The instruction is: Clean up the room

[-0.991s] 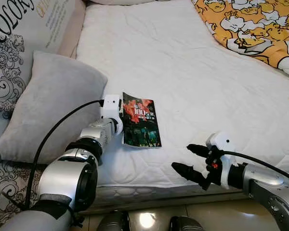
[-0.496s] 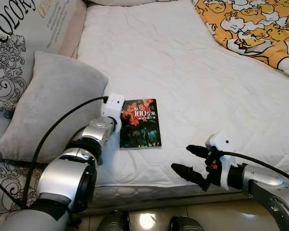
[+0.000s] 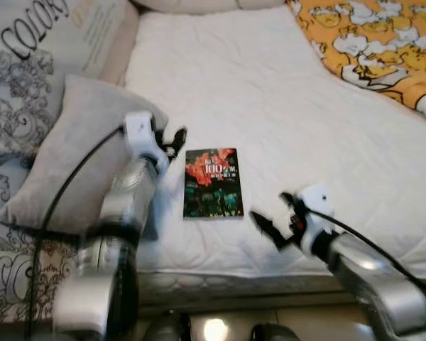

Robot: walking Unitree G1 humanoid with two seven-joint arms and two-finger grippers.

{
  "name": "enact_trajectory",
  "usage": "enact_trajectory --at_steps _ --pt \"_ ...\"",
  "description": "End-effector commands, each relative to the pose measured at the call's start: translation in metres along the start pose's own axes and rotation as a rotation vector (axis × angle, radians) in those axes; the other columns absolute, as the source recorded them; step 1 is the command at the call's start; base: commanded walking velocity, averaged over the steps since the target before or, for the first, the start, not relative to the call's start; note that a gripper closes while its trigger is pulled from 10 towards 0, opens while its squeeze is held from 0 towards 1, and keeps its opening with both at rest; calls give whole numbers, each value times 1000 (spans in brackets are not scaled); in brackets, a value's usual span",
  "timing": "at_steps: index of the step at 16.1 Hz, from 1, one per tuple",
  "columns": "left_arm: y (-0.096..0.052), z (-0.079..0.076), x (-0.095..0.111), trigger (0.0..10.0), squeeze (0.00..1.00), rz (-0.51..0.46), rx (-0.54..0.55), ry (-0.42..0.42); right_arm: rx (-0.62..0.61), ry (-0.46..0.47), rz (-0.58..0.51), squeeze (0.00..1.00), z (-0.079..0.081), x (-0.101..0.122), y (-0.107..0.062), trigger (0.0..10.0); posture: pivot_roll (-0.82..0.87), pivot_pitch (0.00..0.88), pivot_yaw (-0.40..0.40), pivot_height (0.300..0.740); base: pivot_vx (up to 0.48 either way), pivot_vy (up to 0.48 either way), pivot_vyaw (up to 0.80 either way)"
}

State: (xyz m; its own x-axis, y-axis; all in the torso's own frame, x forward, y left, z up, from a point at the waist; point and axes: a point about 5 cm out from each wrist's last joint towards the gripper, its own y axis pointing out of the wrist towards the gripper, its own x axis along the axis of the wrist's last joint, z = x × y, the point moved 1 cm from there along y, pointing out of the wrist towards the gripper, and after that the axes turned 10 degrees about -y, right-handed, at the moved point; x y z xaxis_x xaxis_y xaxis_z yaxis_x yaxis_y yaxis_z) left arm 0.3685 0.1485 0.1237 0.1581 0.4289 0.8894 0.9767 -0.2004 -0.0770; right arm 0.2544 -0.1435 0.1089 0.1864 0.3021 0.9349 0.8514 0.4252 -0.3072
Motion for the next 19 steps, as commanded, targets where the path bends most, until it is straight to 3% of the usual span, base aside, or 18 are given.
enact_trajectory --at_steps 1,2,4,7,10,13,15,16,17,18,19 --pt "-15 -6 5 10000 0 -50 -15 62 -181 -52 41 0 -13 -7 1 10000 -73 56 22 740 0 0 0" --pt "-41 -9 2 10000 0 -94 -35 183 -295 -61 49 0 -19 -10 2 10000 -66 56 17 740 0 0 0" --pt "-60 -8 2 10000 0 -126 -2 227 -369 -61 17 0 -24 -8 -1 10000 -60 60 8 740 0 0 0" --pt "-91 -2 -5 10000 0 -81 85 281 -296 -36 -38 0 -18 -4 0 10000 -54 64 -9 740 0 -439 0" --pt "-102 0 -7 10000 0 -72 151 340 -253 -10 -55 0 -12 -4 0 10000 -52 63 -19 740 0 -480 0" --pt "-104 -3 -4 10000 0 -77 169 335 -236 -31 -59 0 -10 -5 0 10000 -56 62 -22 740 0 -480 0" --pt "-103 -3 -2 10000 0 -77 183 315 -251 43 -64 0 -13 -5 0 10000 -59 60 -20 740 0 -480 0" --pt "-103 -3 -2 10000 0 -73 193 299 -243 7 -54 0 -13 -6 -1 10000 -60 59 -17 740 0 -480 0" --pt "-102 -3 -3 10000 63 -64 191 250 -231 13 -51 98 -12 -8 -1 10000 -60 57 -15 740 0 -480 0" --pt "-102 -5 -2 10000 976 -60 183 234 -234 32 -54 1000 -12 -8 -1 10000 -61 57 -14 740 0 -480 0" --pt "-101 -7 -2 10000 1000 -54 168 225 -238 41 -56 1000 -12 -7 -1 10000 -61 57 -14 740 0 -480 0"
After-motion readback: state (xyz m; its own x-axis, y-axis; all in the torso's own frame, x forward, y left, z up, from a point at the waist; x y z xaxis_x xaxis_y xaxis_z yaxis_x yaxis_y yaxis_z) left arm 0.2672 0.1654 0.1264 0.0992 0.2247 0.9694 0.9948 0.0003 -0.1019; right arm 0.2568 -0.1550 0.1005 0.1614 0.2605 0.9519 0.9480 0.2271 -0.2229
